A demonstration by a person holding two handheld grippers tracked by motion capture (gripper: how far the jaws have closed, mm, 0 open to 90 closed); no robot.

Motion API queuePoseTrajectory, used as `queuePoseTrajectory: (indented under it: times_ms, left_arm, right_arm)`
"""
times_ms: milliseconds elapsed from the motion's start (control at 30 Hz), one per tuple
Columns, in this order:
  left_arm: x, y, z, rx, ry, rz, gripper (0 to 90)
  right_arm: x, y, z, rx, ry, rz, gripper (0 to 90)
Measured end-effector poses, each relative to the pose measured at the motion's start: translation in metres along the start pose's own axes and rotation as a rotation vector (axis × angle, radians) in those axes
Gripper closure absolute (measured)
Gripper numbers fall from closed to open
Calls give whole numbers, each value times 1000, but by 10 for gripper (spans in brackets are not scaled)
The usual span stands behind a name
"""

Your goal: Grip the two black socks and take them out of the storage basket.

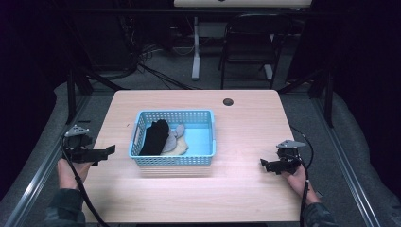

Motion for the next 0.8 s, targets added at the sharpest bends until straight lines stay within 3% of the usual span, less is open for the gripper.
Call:
queuePoseTrajectory:
  times_ms: [300,433,800]
  left_arm:
    - [-4,27,-26,-58,-53,20,0]
    - [-14,41,-42,-96,-71,40,0]
    - [-37,53,-65,-127,-131,98,0]
  right_arm:
    - [0,0,0,3,0,1,23]
    - [0,0,0,4,2,1,23]
    - [0,0,0,0,0,0,24]
Point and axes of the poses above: each handheld gripper's, and its own axes: x roughly backward along the jaws, y roughly out of its top, z roughly to its left, the point moved 8 cm from there along -x, roughly forward along the jaws, and after that the axes turned 4 degrees about -x, right-handed, at the moved point
